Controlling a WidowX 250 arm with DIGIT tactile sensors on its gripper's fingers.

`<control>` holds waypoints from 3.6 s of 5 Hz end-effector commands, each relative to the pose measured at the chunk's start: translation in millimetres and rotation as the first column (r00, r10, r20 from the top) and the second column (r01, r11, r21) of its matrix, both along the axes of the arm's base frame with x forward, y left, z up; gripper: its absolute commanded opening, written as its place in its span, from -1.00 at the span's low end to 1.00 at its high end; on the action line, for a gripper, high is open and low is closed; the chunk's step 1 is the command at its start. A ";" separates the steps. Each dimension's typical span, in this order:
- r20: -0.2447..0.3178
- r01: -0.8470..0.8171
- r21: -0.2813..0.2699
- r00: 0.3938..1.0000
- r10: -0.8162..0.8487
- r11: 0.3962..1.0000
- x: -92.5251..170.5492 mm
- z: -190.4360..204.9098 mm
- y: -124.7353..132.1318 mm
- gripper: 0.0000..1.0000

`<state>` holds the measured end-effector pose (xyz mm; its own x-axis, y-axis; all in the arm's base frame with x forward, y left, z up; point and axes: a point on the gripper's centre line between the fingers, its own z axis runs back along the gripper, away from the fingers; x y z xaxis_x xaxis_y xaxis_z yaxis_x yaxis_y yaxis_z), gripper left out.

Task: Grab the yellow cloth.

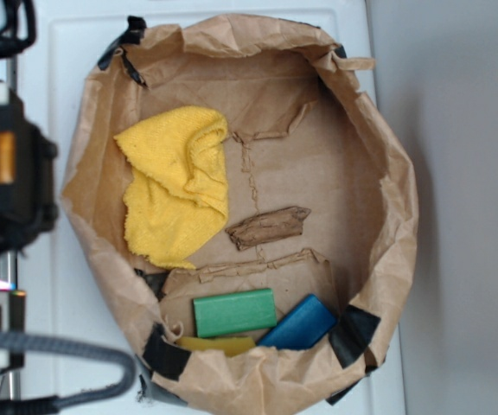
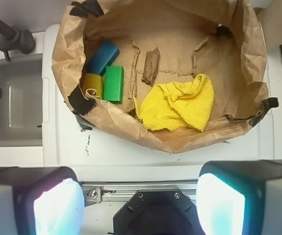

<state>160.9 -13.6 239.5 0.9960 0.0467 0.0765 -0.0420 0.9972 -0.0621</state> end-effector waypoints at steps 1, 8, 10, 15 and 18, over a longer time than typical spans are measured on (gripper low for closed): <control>0.071 0.023 -0.090 0.997 -0.017 0.996 53.2 -24.9 9.5 1.00; 0.058 0.243 0.064 0.967 -0.246 0.968 60.8 -126.2 56.0 1.00; 0.019 0.261 0.094 0.964 -0.263 0.961 58.2 -153.6 51.6 1.00; 0.030 0.190 0.138 0.980 -0.195 0.972 86.6 -213.6 52.7 -1.00; 0.063 0.103 -0.048 0.993 -0.100 0.994 82.0 -102.0 37.2 -1.00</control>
<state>233.5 16.2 118.7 0.9949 -0.0618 0.0793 0.0717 0.9890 -0.1294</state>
